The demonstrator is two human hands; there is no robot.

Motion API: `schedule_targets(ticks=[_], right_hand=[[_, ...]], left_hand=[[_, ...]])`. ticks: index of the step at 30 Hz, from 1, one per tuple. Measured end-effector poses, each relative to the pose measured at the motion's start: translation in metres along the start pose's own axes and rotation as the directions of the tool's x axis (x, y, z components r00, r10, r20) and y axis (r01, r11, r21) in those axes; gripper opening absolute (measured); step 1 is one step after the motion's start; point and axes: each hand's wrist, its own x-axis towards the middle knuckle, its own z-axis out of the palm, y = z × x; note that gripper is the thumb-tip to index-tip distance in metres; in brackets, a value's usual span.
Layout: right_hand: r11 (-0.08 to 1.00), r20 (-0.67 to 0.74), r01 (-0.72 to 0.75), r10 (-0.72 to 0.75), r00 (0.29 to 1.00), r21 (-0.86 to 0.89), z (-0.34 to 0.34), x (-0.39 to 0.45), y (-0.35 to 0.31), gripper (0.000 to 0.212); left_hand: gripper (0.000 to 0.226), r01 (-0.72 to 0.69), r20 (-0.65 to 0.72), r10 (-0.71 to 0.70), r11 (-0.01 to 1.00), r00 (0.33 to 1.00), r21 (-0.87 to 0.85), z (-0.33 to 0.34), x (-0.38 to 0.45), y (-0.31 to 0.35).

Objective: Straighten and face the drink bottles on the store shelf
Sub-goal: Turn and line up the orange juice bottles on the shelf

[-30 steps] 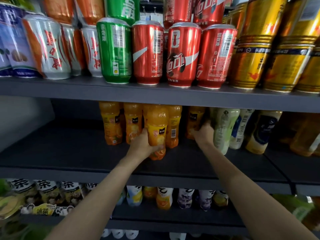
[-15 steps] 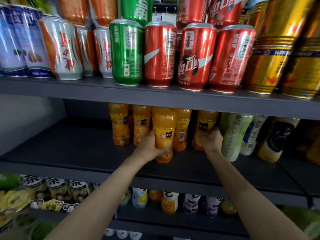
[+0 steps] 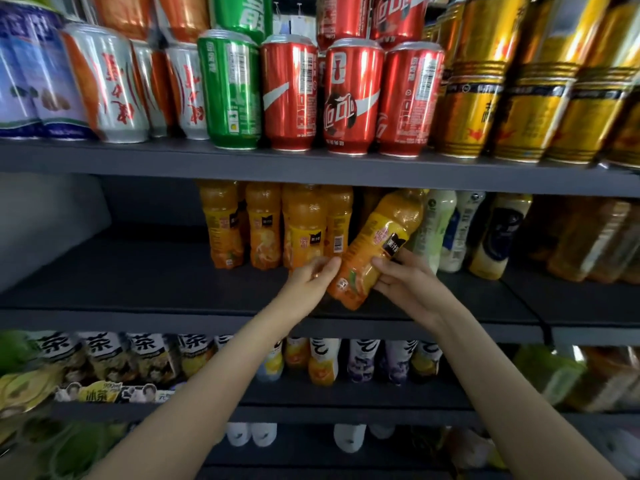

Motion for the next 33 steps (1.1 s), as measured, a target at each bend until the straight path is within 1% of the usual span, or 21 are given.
schedule_targets(ticks=[2,3,4,5,6,8,9,12,15,17,18,19,20,21,23,24,25,27,30,32,33], right_hand=[[0.999,0.031,0.021,-0.022,0.999,0.038,0.007,-0.007,0.0,0.045],[0.999,0.031,0.032,-0.032,0.999,0.028,0.011,-0.011,-0.001,0.042],[0.999,0.015,0.041,-0.041,0.999,-0.003,0.014,-0.014,-0.001,0.038],[0.998,-0.023,0.043,-0.044,0.999,-0.051,0.016,-0.017,-0.002,0.032],[0.995,-0.072,0.033,-0.04,0.997,-0.097,0.018,-0.019,-0.003,0.026],[0.994,-0.146,-0.01,-0.006,0.989,-0.11,0.02,-0.023,-0.001,0.019],[0.997,-0.163,-0.027,0.015,0.986,-0.075,0.022,-0.025,0.001,0.019],[0.997,-0.214,-0.033,0.047,0.976,0.071,0.029,-0.029,0.008,0.025],[0.981,-0.25,0.002,0.048,0.967,0.195,0.034,-0.033,0.008,0.032],[0.982,-0.263,0.051,-0.002,0.965,0.181,0.034,-0.035,0.006,0.031],[0.983,-0.268,0.071,-0.024,0.963,0.168,0.033,-0.036,0.003,0.03],[0.983,-0.268,0.091,-0.045,0.962,0.162,0.033,-0.037,0.0,0.032],[0.981,-0.266,0.108,-0.062,0.962,0.16,0.033,-0.038,-0.003,0.035],[0.981,-0.26,0.119,-0.076,0.963,0.155,0.032,-0.039,-0.005,0.037],[0.987,-0.239,0.122,-0.094,0.967,0.107,0.032,-0.041,-0.011,0.032],[0.993,-0.228,0.108,-0.096,0.969,0.042,0.033,-0.043,-0.014,0.026],[0.996,-0.222,0.082,-0.087,0.971,-0.031,0.035,-0.045,-0.015,0.022],[0.996,-0.23,0.026,-0.046,0.972,-0.086,0.037,-0.047,-0.015,0.018],[0.996,-0.262,-0.015,0.039,0.964,0.092,0.04,-0.048,-0.009,0.028],[0.986,-0.293,-0.02,0.068,0.954,0.165,0.042,-0.047,-0.005,0.028],[0.986,-0.307,-0.014,0.065,0.949,0.166,0.041,-0.047,-0.003,0.028]], left_hand=[[0.03,0.161,0.172,-0.115,0.944,0.978,-0.286,0.001,-0.009,0.001],[0.033,0.167,0.182,-0.112,0.93,0.977,-0.327,0.001,-0.013,0.0],[0.035,0.129,0.142,-0.088,0.939,0.986,-0.318,0.0,-0.017,0.0],[0.036,0.052,0.068,-0.037,0.971,0.997,-0.235,-0.002,-0.019,0.0],[0.038,-0.041,-0.008,0.041,0.996,0.999,-0.081,-0.005,-0.021,-0.001],[0.049,-0.19,-0.082,0.217,0.948,0.973,0.256,-0.013,-0.023,-0.004],[0.054,-0.233,-0.082,0.279,0.904,0.957,0.358,-0.017,-0.025,-0.005],[0.06,-0.358,-0.061,0.44,0.797,0.896,0.487,-0.018,-0.037,-0.002],[0.062,-0.412,-0.061,0.499,0.773,0.865,0.482,-0.016,-0.043,0.003],[0.061,-0.345,-0.053,0.395,0.854,0.917,0.389,-0.02,-0.043,0.006],[0.061,-0.268,-0.026,0.284,0.927,0.958,0.264,-0.023,-0.042,0.008],[0.06,-0.159,0.033,0.157,0.984,0.987,0.075,-0.025,-0.043,0.011],[0.057,-0.038,0.113,0.053,0.991,0.992,-0.129,-0.026,-0.043,0.012],[0.052,0.047,0.169,0.0,0.96,0.986,-0.277,-0.027,-0.043,0.012],[0.043,0.051,0.15,0.001,0.938,0.989,-0.343,-0.026,-0.042,0.011],[0.045,-0.013,0.082,0.038,0.96,0.996,-0.278,-0.025,-0.042,0.01],[0.05,-0.103,0.0,0.104,0.984,0.995,-0.143,-0.025,-0.042,0.01],[0.061,-0.29,-0.113,0.31,0.943,0.944,0.16,-0.026,-0.041,0.011],[0.067,-0.49,-0.05,0.563,0.757,0.825,0.432,-0.025,-0.043,0.012],[0.066,-0.562,0.043,0.649,0.622,0.76,0.545,-0.022,-0.044,0.009],[0.065,-0.572,0.065,0.655,0.603,0.753,0.556,-0.022,-0.044,0.007]])
